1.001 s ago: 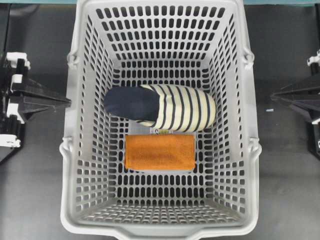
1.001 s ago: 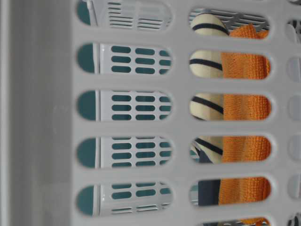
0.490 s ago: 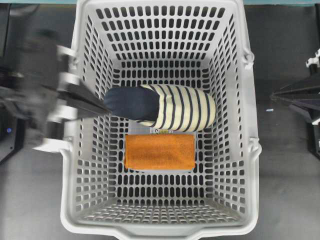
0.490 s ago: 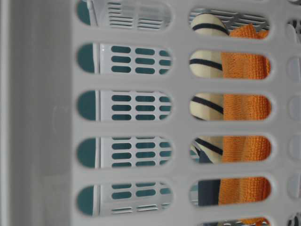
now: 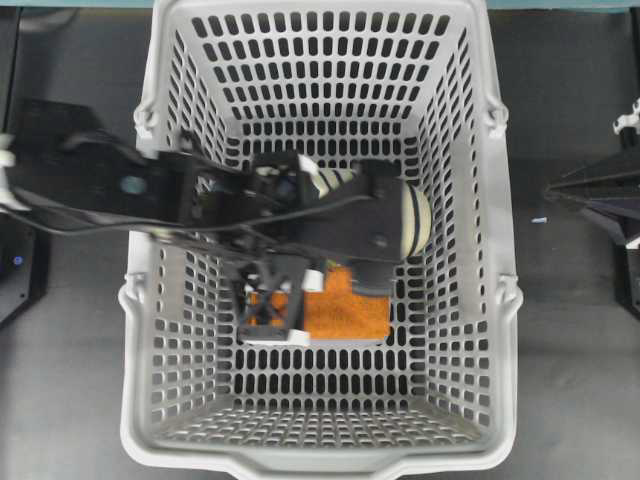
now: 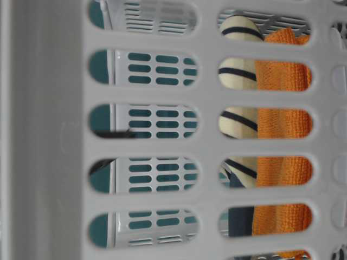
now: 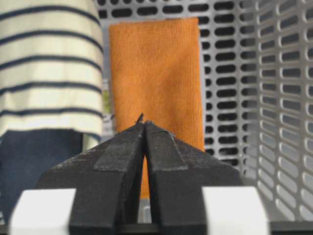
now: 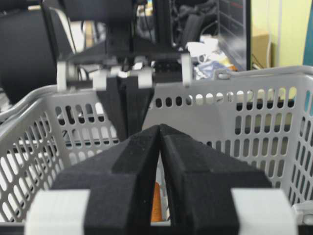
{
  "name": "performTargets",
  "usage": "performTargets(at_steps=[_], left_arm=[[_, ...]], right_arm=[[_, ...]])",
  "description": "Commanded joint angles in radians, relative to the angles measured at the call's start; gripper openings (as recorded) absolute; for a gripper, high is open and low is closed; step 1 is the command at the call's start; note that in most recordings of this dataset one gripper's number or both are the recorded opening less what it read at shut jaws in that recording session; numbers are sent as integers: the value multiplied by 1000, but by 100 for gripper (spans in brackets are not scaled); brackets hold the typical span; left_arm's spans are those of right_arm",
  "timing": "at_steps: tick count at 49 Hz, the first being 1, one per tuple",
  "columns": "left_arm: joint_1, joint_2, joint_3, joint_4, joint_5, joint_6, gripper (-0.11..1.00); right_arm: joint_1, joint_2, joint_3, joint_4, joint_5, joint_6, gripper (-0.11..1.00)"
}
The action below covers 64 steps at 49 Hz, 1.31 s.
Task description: Pick up the orange cloth from the shopping basket with the left arm.
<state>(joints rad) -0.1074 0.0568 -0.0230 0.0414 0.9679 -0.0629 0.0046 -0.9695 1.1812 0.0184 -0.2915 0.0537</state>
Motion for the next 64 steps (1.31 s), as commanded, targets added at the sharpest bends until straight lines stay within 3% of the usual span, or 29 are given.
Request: performTargets(at_steps=[1, 11, 17, 41, 64], left_arm=[[-3, 28, -43, 3, 18, -3, 10], [-9, 64, -25, 3, 17, -43, 69], [-11, 72, 18, 3, -5, -64, 90], [-21, 115, 183, 3, -212, -104, 90], [-21, 123, 236, 3, -250, -100, 87]], right_arm=[[0, 3, -8, 5, -6, 2, 0], [2, -2, -6, 5, -6, 2, 0], [2, -2, -2, 5, -5, 3, 0], [0, -6, 8, 5, 5, 3, 0], [-3, -6, 18, 5, 6, 3, 0]])
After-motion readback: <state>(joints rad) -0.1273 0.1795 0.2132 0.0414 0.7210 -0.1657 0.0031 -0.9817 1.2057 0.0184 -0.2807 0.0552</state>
